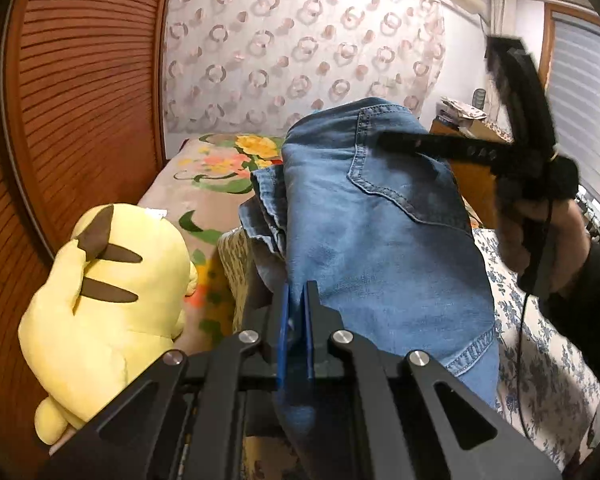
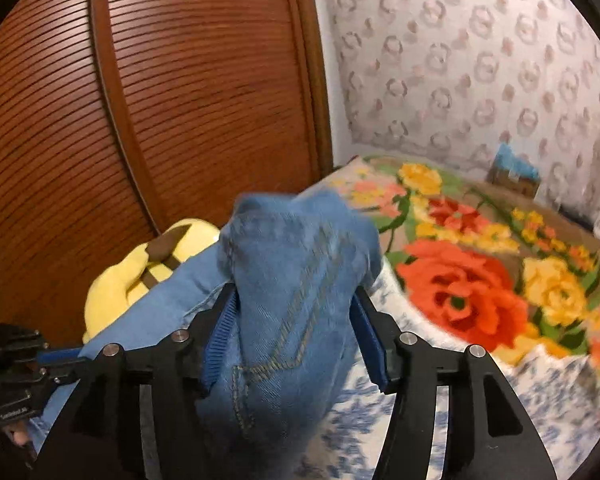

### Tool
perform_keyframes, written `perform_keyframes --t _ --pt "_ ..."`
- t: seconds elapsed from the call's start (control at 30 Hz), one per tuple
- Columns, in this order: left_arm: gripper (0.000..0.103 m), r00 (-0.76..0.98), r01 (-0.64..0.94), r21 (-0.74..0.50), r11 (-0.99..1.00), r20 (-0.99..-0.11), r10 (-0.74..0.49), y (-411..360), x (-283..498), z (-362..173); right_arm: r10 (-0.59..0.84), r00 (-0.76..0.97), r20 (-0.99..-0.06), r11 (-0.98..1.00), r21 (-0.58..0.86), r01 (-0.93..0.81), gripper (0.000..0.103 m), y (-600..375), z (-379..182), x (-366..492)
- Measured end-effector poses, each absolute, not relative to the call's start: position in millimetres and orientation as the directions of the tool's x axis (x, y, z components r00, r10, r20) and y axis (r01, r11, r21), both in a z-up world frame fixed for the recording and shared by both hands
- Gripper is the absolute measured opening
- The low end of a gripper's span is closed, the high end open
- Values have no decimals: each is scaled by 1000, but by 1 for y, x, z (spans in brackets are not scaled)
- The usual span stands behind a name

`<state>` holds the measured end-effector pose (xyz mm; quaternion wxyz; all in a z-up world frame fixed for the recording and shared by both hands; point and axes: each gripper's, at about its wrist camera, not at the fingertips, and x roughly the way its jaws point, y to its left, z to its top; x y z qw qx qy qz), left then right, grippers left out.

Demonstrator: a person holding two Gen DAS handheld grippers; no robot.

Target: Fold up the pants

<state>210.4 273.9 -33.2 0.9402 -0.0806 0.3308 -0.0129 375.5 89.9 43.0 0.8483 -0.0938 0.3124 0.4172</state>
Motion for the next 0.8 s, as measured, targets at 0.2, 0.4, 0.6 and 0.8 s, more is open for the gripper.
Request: perform_keyframes --t 0.2,0.4,0.6,0.8 --pt "3 778 -35 -142 989 -625 -63 271 209 -32 664 544 -513 643 21 -765 47 84 76 366" --pt "3 766 -40 -142 989 -639 -60 270 210 -37 625 480 -615 607 -3 -795 21 105 42 379" --pt "4 770 -45 -142 989 -636 -57 268 213 -36 584 453 -674 652 57 -756 14 101 6 401" --pt "6 774 -87 -101 991 -633 4 261 204 -22 606 473 -640 672 93 -735 14 72 32 372"
